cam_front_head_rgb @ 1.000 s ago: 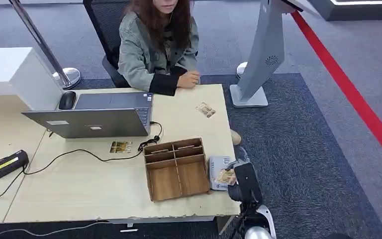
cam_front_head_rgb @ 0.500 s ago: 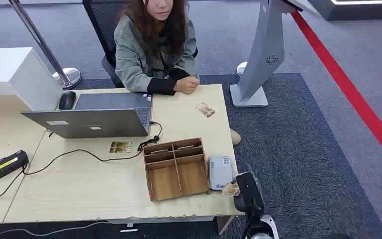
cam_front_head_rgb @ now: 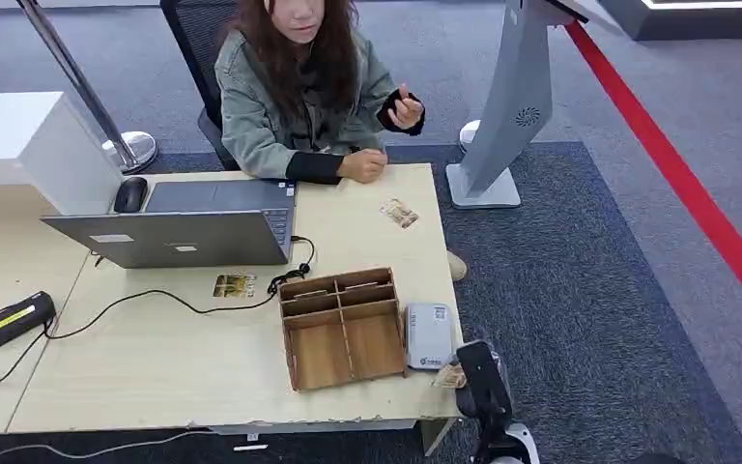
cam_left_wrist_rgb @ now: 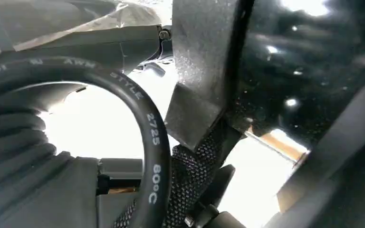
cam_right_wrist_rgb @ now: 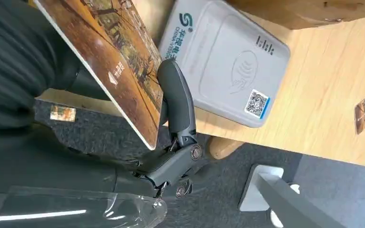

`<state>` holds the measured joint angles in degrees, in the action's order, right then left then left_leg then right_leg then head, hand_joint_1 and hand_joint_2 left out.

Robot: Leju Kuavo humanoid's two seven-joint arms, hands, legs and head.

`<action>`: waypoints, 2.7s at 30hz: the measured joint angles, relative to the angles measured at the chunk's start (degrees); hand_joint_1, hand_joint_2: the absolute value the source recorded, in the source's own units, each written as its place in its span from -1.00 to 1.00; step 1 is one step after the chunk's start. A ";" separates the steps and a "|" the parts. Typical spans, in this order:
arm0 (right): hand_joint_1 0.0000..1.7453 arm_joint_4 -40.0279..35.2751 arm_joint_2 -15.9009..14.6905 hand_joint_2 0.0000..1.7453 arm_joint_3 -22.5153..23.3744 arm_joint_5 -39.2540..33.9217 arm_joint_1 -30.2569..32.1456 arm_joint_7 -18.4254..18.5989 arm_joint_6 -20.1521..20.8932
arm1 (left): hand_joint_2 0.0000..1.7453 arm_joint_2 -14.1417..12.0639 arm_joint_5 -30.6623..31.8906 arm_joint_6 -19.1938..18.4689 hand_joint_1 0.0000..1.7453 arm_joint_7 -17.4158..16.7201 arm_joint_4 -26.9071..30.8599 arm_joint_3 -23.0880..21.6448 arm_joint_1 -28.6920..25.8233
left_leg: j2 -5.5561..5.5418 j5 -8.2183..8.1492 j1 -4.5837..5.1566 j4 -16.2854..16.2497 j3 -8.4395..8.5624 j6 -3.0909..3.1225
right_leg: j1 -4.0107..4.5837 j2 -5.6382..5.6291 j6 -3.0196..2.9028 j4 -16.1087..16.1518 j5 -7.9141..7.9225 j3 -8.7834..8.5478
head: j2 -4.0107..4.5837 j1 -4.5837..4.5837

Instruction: Pass the card to the sensor for recognition and then transmit it.

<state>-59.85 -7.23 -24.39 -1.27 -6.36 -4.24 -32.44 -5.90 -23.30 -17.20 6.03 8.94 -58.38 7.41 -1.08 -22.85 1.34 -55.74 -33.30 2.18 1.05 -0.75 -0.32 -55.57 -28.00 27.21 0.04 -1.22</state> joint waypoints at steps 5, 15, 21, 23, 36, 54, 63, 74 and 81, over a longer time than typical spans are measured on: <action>1.00 -0.63 -0.20 1.00 0.00 2.38 -0.59 1.70 -0.39 | -1.00 0.00 0.11 -0.02 -1.00 0.00 0.00 -0.02 0.00 | 0.01 0.00 0.01 0.00 0.00 0.00 | 0.00 0.00 0.00 0.00 0.01 -0.01 | 0.00 0.00; 1.00 -14.96 -2.49 1.00 1.05 15.36 -7.69 16.28 2.99 | -1.00 0.00 0.68 0.00 -1.00 0.00 0.00 -0.02 -0.01 | 0.01 0.03 0.00 -0.01 0.01 0.01 | 0.00 0.00 -0.01 -0.01 0.06 0.00 | 0.00 0.00; 1.00 -20.06 -2.93 1.00 1.44 18.78 -13.19 20.31 2.99 | -1.00 0.07 0.96 0.09 -1.00 0.00 0.00 -0.02 0.01 | 0.02 0.04 0.01 -0.01 0.00 0.01 | 0.00 0.00 -0.01 -0.01 0.06 -0.01 | 0.00 0.02; 1.00 -20.63 -2.91 1.00 1.44 19.54 -15.32 21.11 2.78 | -1.00 0.11 1.35 0.24 -1.00 0.00 0.00 -0.04 0.03 | 0.03 0.04 0.01 -0.01 0.00 0.01 | 0.00 -0.01 -0.02 -0.01 0.06 -0.01 | 0.00 0.00; 1.00 -16.19 2.08 1.00 -0.13 25.88 -22.25 21.68 0.70 | -1.00 0.72 1.66 1.20 -1.00 0.00 0.02 -0.09 0.13 | -0.02 0.03 0.00 0.00 0.00 0.01 | 0.01 0.01 -0.02 -0.02 0.05 -0.02 | 0.00 0.02; -1.00 -7.47 7.76 1.00 -3.15 22.80 -26.21 18.65 0.59 | -1.00 1.05 1.57 1.62 -1.00 0.00 0.00 -0.13 0.14 | -0.09 0.02 0.04 -0.01 -0.02 0.04 | -0.03 0.06 0.02 -0.02 0.02 -0.01 | 0.00 0.00; -1.00 -16.70 5.66 1.00 -5.07 28.00 -23.44 24.07 14.26 | -1.00 0.83 0.61 0.50 -1.00 -0.35 -0.04 -0.11 0.20 | -0.05 0.01 0.02 -0.01 -0.01 0.02 | -0.03 0.04 0.02 -0.02 0.01 0.02 | 0.00 0.00; -1.00 -28.92 -0.53 1.00 -8.92 35.52 -21.26 30.10 27.17 | -1.00 0.46 0.50 -0.02 -1.00 -0.33 -0.04 -0.06 0.22 | -0.02 0.02 0.02 -0.01 -0.01 0.03 | -0.03 0.02 0.02 -0.02 0.02 0.00 | 0.00 0.00; -1.00 -31.52 -0.92 1.00 -11.45 37.92 -21.42 30.01 30.21 | -1.00 0.46 0.28 0.57 -1.00 -0.33 -0.04 -0.06 0.19 | -0.02 0.02 0.02 0.00 0.00 0.03 | -0.01 0.02 0.02 -0.02 0.02 -0.01 | 0.00 0.02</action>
<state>-91.36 -8.15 -35.85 36.65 -27.78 25.77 -2.23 -5.44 -23.02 -16.63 5.70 8.90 -58.45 7.60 -1.11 -22.83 1.35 -55.75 -33.30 2.21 1.04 -0.72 -0.30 -55.59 -27.98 27.20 0.04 -1.20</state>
